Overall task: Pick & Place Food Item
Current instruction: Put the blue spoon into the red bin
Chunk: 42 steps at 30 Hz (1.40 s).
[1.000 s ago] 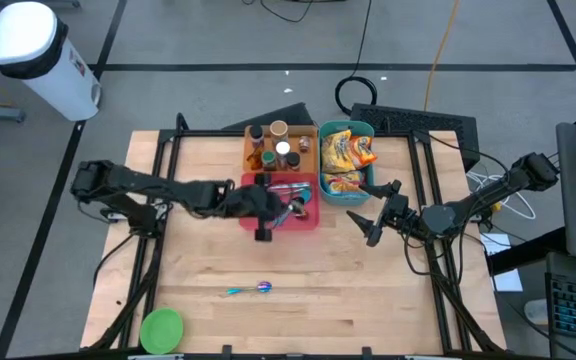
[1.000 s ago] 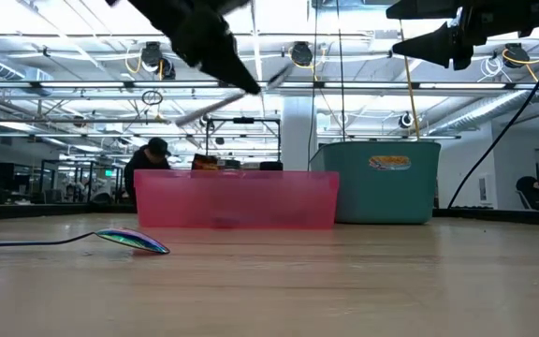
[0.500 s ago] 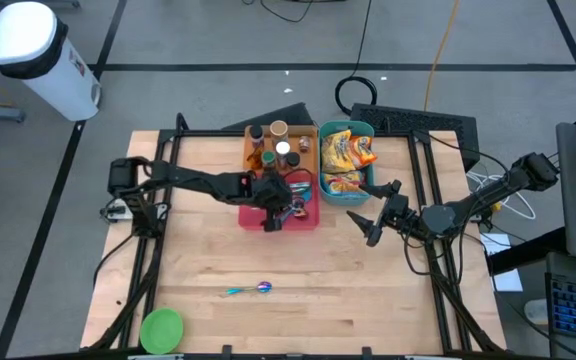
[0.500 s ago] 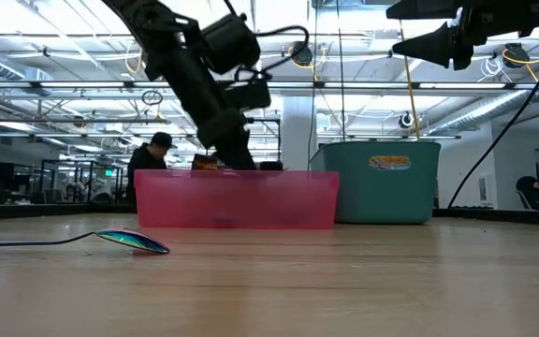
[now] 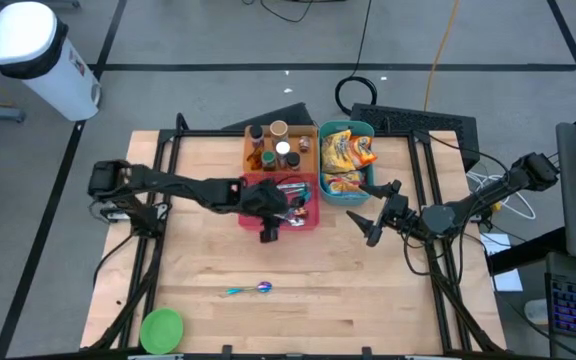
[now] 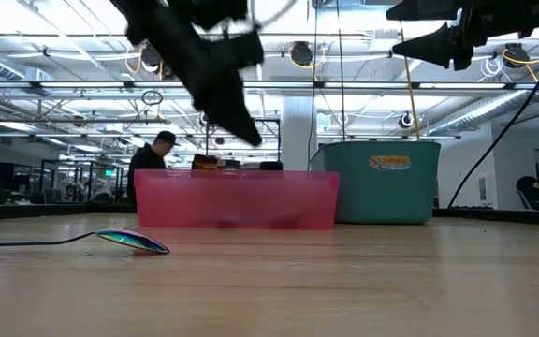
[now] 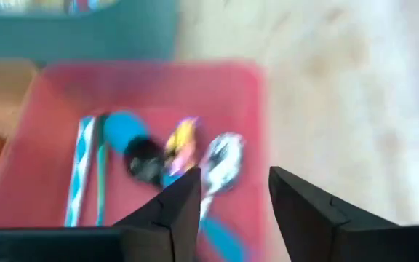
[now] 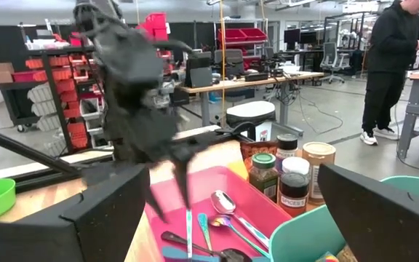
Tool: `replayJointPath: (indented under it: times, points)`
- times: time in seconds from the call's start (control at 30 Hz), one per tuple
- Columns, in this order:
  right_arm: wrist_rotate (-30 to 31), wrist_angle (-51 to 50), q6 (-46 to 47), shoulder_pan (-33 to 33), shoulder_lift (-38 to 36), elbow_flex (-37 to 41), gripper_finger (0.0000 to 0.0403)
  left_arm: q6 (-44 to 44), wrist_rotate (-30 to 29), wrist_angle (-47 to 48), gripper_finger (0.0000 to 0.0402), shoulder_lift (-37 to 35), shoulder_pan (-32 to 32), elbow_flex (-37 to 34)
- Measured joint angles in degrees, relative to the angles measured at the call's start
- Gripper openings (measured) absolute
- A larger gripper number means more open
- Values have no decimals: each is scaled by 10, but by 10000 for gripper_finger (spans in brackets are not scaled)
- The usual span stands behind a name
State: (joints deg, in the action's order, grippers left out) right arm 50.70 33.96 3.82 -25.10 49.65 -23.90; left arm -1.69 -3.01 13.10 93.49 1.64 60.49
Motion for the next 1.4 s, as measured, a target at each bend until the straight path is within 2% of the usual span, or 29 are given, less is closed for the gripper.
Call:
replayJointPath:
  times: [0.2,0.33,0.6,0.83,0.97,1.17,1.4]
  points:
    - [0,0,0,0,0,0,391,80,5,19,181,-84,-70,1]
    - [0,0,4,0,0,0,391,129,15,23,182,-104,-132,1]
    - [0,0,5,0,0,0,391,190,29,49,182,-79,-255,0]
    - [0,0,5,0,0,0,391,218,-59,66,182,-10,-336,0]
    - [0,0,11,0,0,0,391,250,-86,79,182,37,-354,0]
    - [0,-3,15,0,0,0,391,325,-95,129,182,88,-350,0]
    - [1,-4,15,0,0,0,391,353,-95,116,182,129,-335,1]
